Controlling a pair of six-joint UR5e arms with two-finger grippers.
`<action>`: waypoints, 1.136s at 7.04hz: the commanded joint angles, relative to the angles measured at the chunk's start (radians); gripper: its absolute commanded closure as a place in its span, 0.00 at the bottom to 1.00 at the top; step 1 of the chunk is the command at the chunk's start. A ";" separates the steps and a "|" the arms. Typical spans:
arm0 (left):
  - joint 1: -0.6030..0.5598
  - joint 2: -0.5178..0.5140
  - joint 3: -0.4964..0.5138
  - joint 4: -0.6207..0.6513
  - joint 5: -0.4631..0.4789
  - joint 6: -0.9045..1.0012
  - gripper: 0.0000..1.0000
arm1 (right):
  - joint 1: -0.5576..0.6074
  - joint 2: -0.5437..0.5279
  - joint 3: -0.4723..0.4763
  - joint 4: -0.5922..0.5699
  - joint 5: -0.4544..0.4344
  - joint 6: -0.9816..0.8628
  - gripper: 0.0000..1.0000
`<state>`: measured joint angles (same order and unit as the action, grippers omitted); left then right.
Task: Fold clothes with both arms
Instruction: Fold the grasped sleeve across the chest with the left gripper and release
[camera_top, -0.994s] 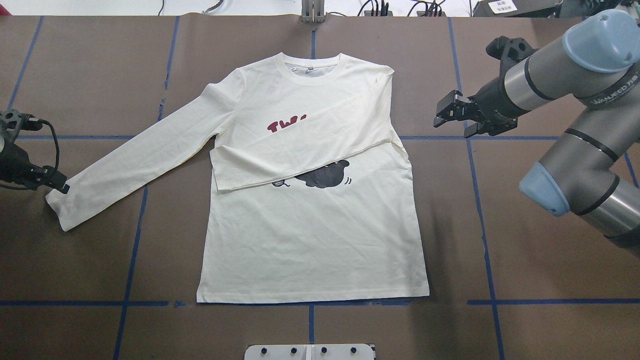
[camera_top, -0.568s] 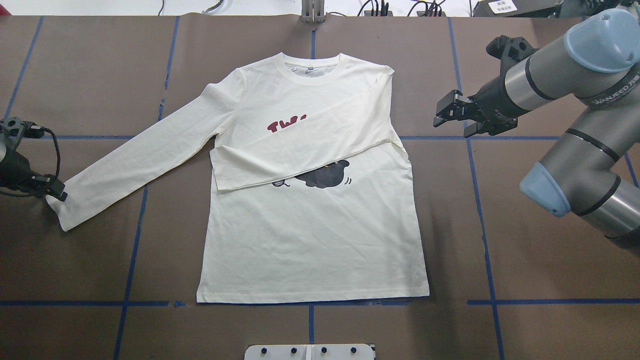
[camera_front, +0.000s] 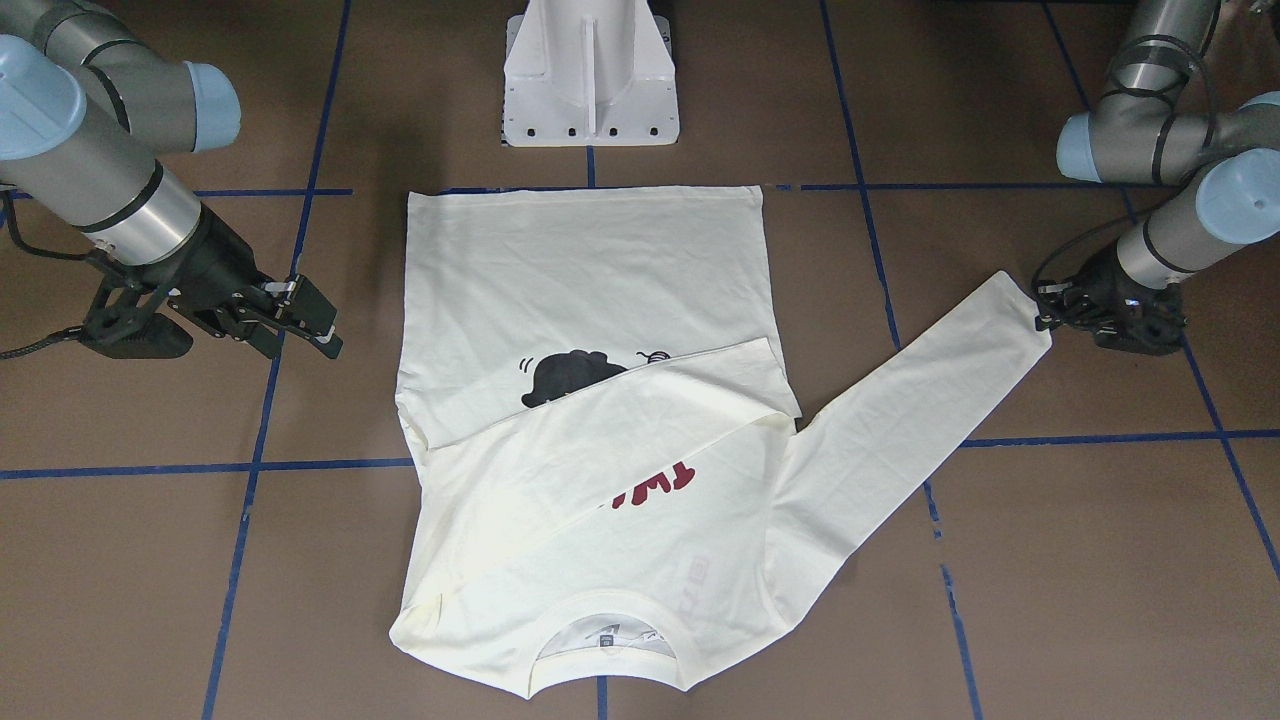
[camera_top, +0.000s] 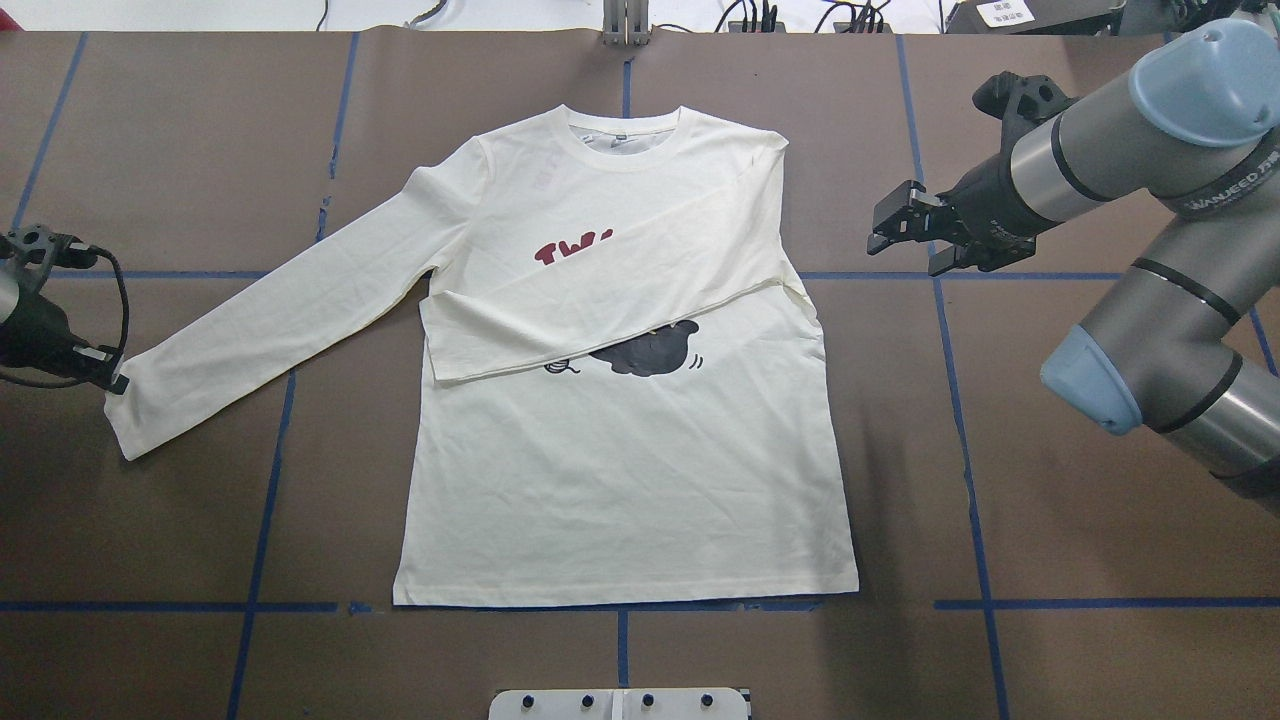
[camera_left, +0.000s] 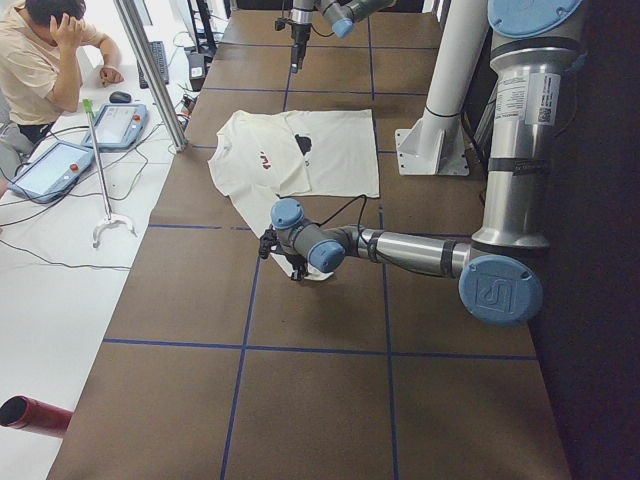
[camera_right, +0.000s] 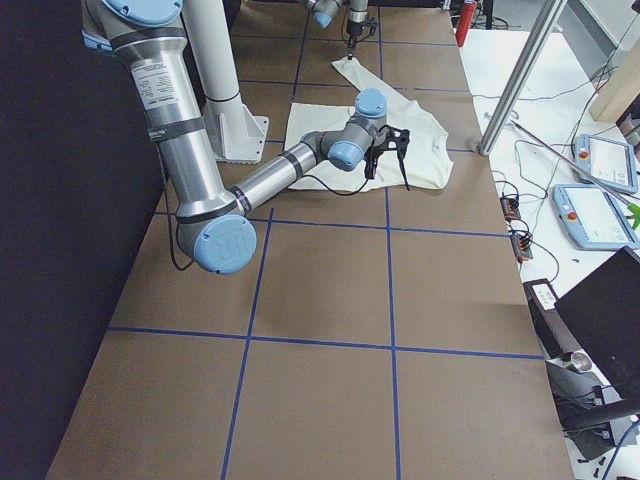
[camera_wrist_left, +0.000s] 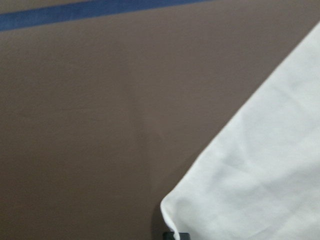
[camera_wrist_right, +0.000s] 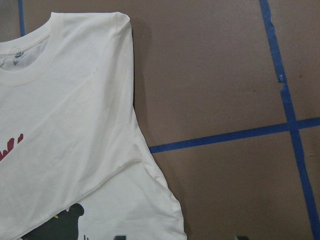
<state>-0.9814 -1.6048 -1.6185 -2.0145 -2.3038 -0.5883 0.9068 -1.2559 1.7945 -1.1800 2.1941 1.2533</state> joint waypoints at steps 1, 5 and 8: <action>0.000 -0.062 -0.163 0.170 0.004 -0.057 1.00 | 0.000 -0.007 0.000 0.002 -0.002 0.000 0.21; 0.155 -0.492 -0.103 0.262 0.117 -0.608 1.00 | 0.004 -0.060 0.031 0.005 -0.008 0.002 0.00; 0.330 -0.989 0.318 0.257 0.216 -0.903 1.00 | 0.006 -0.100 0.060 0.005 -0.020 0.000 0.00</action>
<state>-0.7197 -2.4043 -1.4708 -1.7495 -2.1253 -1.3766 0.9128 -1.3437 1.8464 -1.1751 2.1814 1.2544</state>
